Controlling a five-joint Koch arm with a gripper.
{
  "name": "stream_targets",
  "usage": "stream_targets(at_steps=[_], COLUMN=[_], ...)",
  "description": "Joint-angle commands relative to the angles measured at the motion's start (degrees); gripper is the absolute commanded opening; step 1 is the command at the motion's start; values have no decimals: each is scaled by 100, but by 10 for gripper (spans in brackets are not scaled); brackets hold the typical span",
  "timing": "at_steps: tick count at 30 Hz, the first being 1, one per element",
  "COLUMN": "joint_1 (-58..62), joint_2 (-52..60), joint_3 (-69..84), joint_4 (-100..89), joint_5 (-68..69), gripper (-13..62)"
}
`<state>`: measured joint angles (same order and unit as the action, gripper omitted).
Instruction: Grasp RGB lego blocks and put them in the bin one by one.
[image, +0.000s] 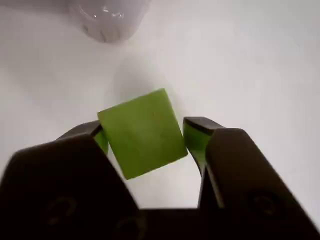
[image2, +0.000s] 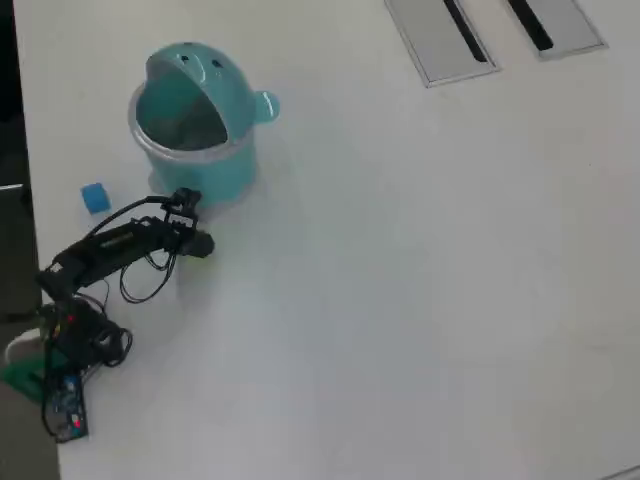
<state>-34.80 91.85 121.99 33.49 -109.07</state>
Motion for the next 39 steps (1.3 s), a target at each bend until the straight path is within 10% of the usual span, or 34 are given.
stream_targets(at_steps=[1, 39], joint_1=[-62, -70], joint_2=[-9, 141], joint_3=[-457, 53], joint_4=[-352, -563], joint_5=[149, 158], gripper=[241, 250])
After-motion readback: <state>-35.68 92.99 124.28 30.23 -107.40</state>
